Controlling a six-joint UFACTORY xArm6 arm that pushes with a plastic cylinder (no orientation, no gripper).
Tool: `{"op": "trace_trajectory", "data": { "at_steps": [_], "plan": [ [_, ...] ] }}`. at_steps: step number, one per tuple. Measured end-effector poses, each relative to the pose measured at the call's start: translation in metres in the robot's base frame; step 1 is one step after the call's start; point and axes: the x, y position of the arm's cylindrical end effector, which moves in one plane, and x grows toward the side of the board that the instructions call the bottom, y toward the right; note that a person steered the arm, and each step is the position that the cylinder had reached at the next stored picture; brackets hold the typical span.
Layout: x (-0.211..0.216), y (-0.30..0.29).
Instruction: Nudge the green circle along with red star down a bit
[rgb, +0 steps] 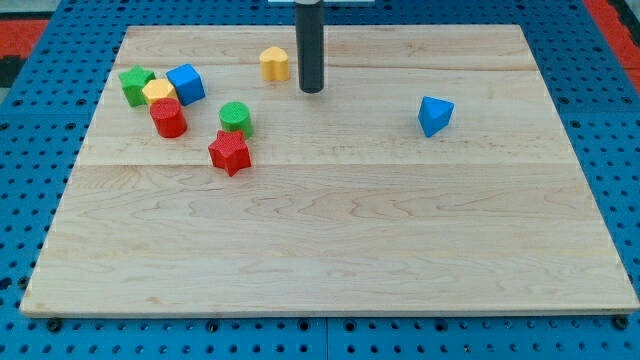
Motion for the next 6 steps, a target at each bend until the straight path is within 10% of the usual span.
{"op": "trace_trajectory", "data": {
  "at_steps": [4, 6],
  "plan": [
    [0.027, -0.096],
    [0.079, 0.007]
  ]
}}
